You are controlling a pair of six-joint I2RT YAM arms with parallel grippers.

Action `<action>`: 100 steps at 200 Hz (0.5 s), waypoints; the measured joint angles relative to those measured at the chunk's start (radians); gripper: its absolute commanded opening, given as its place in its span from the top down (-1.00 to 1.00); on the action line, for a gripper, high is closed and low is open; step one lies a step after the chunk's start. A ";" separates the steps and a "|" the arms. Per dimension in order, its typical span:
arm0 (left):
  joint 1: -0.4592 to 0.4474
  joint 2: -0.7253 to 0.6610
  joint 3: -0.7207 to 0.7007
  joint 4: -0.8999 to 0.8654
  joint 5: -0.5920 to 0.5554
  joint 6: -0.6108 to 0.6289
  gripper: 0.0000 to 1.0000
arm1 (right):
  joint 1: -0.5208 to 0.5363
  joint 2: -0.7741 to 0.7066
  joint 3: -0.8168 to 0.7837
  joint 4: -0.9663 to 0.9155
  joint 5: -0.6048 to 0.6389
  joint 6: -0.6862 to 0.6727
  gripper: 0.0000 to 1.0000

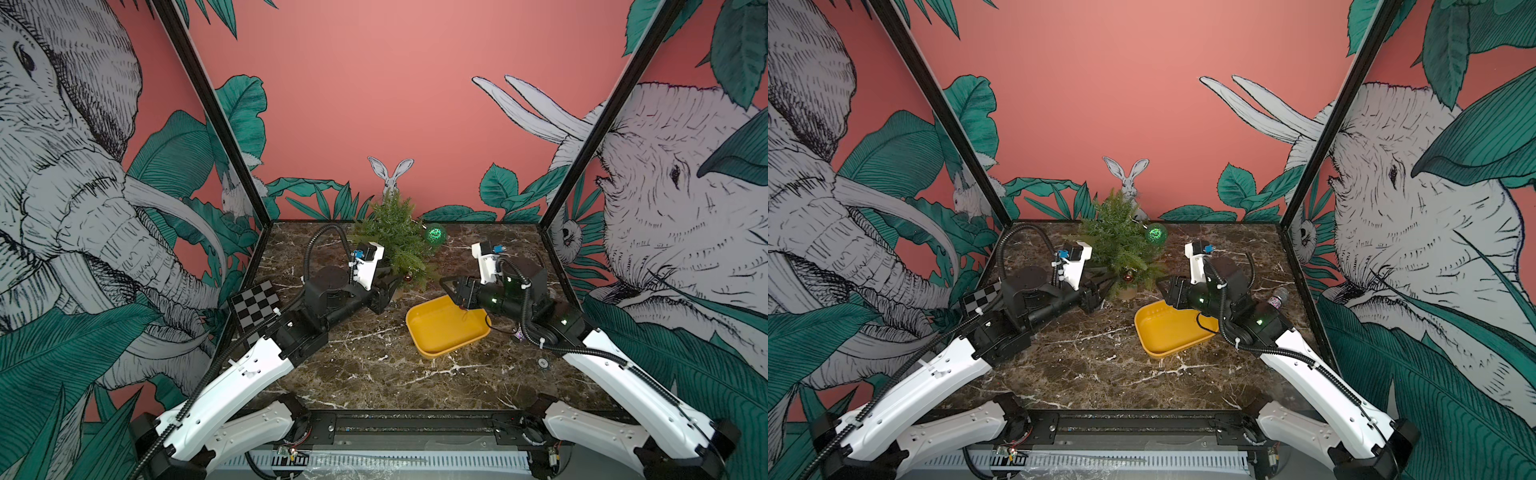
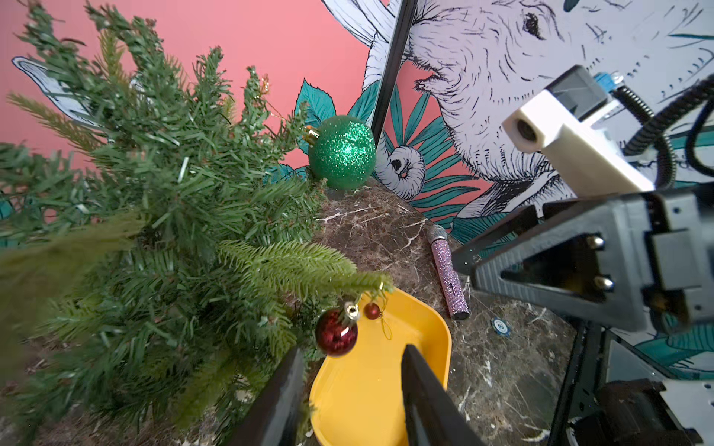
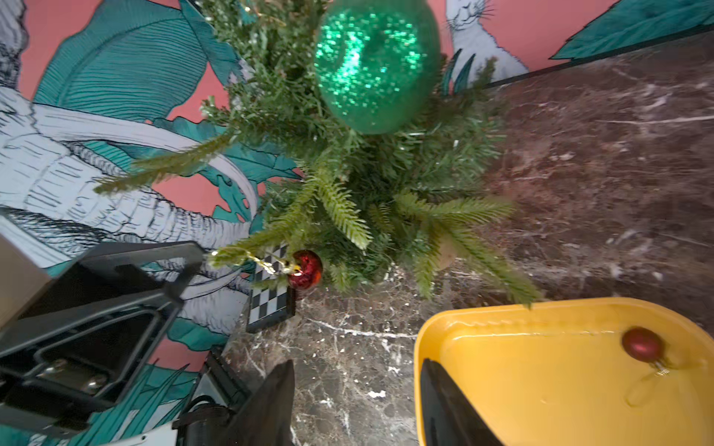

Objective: Decorate the small christmas tree with ornaments
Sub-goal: Hang an ornament on the christmas tree.

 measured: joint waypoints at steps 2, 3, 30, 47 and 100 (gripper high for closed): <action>0.000 -0.004 -0.002 -0.002 0.002 0.000 0.03 | 0.000 -0.002 -0.002 -0.004 0.008 -0.001 -0.04; 0.000 -0.006 -0.003 -0.003 0.003 0.001 0.03 | 0.000 -0.003 -0.003 -0.006 0.011 -0.001 -0.04; 0.000 -0.053 -0.047 -0.020 0.021 0.005 -0.07 | 0.000 -0.009 -0.033 -0.074 0.106 -0.011 0.00; 0.000 -0.083 -0.083 -0.033 0.031 0.005 -0.11 | 0.000 0.003 -0.056 -0.107 0.158 -0.018 0.01; 0.000 -0.160 -0.181 -0.064 0.055 -0.011 -0.12 | -0.002 0.138 -0.121 -0.155 0.294 -0.069 0.11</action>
